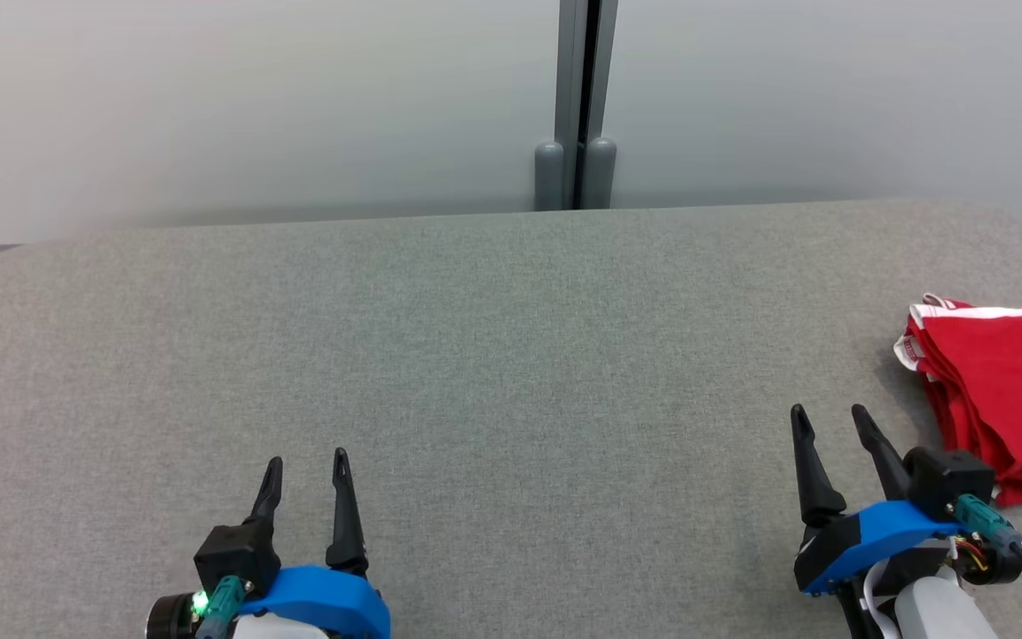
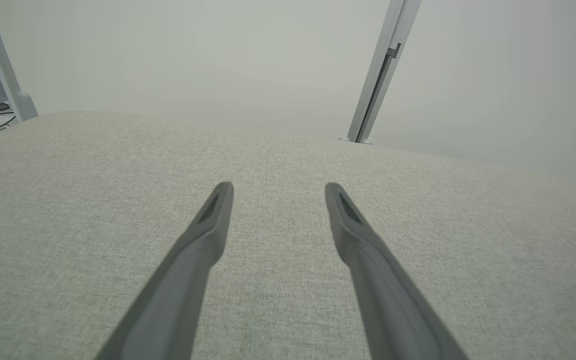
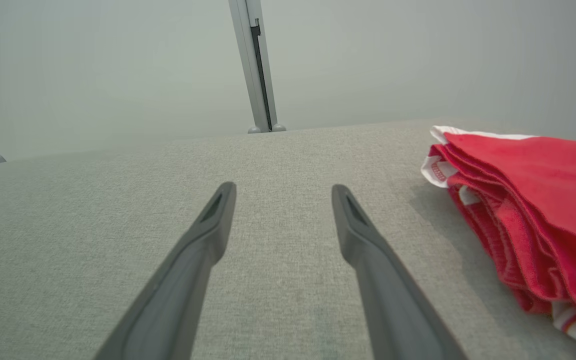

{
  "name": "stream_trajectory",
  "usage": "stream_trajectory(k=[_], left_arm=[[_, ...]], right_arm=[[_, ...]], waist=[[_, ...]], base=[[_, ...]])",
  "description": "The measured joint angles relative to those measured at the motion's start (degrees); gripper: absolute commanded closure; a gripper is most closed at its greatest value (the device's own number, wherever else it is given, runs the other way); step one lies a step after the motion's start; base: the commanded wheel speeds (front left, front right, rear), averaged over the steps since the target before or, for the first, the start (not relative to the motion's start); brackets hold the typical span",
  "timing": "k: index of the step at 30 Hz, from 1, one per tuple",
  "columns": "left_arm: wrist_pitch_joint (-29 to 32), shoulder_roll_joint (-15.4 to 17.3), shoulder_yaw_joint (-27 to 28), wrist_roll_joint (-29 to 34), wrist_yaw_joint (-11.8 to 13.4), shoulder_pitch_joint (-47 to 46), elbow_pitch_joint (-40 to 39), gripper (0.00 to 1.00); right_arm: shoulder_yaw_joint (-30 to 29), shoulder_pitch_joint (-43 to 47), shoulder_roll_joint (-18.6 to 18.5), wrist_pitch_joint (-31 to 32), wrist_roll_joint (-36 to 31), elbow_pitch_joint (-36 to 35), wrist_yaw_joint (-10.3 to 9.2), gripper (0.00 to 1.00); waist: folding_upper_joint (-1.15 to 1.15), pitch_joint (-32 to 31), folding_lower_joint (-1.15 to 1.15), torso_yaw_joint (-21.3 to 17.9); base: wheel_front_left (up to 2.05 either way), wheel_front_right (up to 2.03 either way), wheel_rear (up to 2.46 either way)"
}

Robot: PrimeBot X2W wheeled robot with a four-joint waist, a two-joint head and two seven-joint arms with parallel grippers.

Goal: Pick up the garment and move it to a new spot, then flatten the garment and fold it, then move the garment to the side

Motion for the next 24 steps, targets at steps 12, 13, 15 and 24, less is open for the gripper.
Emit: stream_trajectory(k=[12, 13, 15, 24], left_arm=[[0.02, -0.01, 1.87, -0.2, -2.02, 1.84, 0.69, 1.0], [0.1, -0.01, 1.82, -0.29, -2.02, 2.09, 1.14, 1.0], [0.27, -0.01, 1.79, -0.44, -2.01, 3.04, 2.02, 1.0], [2.54, 0.0, 3.47, -7.81, -3.03, 4.06, 2.12, 1.0]], right_arm=[[2.68, 1.41, 0.01, 0.03, 2.16, -1.55, 0.0, 1.0], [2.68, 1.63, 0.08, 0.1, 2.16, -1.15, 0.0, 1.0], [2.67, 2.38, 0.21, 0.34, 2.15, -0.13, 0.0, 1.0], [1.68, 3.32, 0.43, 3.07, 10.01, -0.37, 0.0, 1.0]], waist=[[0.0, -3.27, 0.0, -0.16], [0.0, -3.29, 0.0, -0.15], [0.0, -3.3, 0.01, -0.15], [0.0, -3.29, 0.01, -0.12]], base=[[0.0, 0.0, 0.0], [0.0, 0.0, 0.0], [0.0, 0.0, 0.0], [0.0, 0.0, 0.0]])
